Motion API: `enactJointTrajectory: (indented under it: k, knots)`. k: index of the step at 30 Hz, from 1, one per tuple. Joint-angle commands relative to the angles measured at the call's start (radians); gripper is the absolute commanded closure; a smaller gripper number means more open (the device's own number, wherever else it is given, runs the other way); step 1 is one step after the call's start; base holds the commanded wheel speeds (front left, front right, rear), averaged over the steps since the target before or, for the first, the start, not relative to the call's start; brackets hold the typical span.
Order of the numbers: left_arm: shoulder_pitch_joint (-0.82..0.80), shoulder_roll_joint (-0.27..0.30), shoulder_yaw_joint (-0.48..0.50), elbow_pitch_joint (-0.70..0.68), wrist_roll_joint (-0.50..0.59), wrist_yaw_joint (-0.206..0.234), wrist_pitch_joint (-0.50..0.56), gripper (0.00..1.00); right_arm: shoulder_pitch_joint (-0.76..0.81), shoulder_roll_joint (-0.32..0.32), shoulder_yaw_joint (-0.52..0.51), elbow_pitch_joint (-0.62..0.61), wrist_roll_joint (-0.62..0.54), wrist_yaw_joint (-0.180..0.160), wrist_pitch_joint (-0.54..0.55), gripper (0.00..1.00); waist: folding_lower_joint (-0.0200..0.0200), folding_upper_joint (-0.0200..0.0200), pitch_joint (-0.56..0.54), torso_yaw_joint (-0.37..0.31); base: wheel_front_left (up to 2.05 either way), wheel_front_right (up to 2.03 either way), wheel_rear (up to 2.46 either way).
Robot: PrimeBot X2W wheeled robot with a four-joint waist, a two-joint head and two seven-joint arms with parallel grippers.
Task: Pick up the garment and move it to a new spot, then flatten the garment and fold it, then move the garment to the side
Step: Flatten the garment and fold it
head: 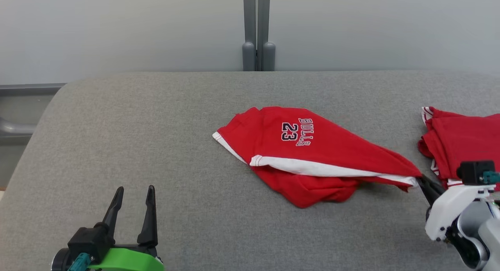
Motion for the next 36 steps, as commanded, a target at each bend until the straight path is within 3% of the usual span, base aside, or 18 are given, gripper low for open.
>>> enactJointTrajectory:
  k: [1,4,5,6,7,14,23,29,36]
  knots:
    - [-0.001,0.001,0.001,0.003,-0.008,0.004,-0.002,0.0,0.034,0.005,-0.019,0.013,-0.018,0.0,0.004,1.0,0.0,-0.0001,0.006,-0.017,0.0,0.0,0.0]
    - [-0.007,0.003,0.002,0.005,-0.007,0.004,-0.003,0.0,0.058,0.022,-0.058,0.043,-0.06,0.0,-0.008,1.0,0.0,-0.0001,0.01,-0.024,0.0,0.0,0.0]
    - [-0.009,0.004,0.003,0.007,-0.008,0.004,-0.003,0.0,0.059,0.033,-0.076,0.053,-0.076,0.0,-0.02,0.93,0.0,-0.0001,0.011,-0.026,0.0,0.0,0.0]
    - [-0.012,0.005,0.004,0.008,-0.009,0.004,-0.003,0.0,0.056,0.041,-0.087,0.06,-0.093,0.0,-0.03,0.05,0.0,-0.0001,0.011,-0.028,0.0,0.0,0.0]
    - [-0.014,0.006,0.005,0.009,-0.01,0.005,-0.004,0.0,0.049,0.05,-0.099,0.063,-0.118,0.0,-0.047,0.0,0.0,-0.0001,0.011,-0.03,0.0,0.0,0.0]
    - [-0.018,0.008,0.012,0.012,-0.013,0.009,-0.006,0.0,0.038,0.106,-0.183,0.042,-0.187,0.0,-0.104,0.0,0.0,-0.0001,0.001,-0.037,0.0,0.0,0.0]
    - [-0.002,0.014,0.03,-0.01,-0.012,0.018,-0.008,0.0,0.107,0.197,-0.303,-0.154,-0.276,0.0,-0.257,0.0,0.0,-0.0001,-0.016,-0.036,0.0,0.0,0.0]
    - [0.008,0.015,0.026,-0.024,-0.007,0.02,-0.008,0.0,0.178,0.261,-0.372,-0.254,-0.334,0.0,-0.284,0.0,0.0,-0.0001,-0.021,-0.032,0.0,0.0,0.0]
    - [-0.005,0.005,0.005,-0.023,-0.028,0.008,0.028,0.0,0.211,0.289,-0.386,-0.302,-0.368,0.0,-0.288,0.0,0.0,-0.0001,-0.007,-0.051,0.0,0.0,0.0]
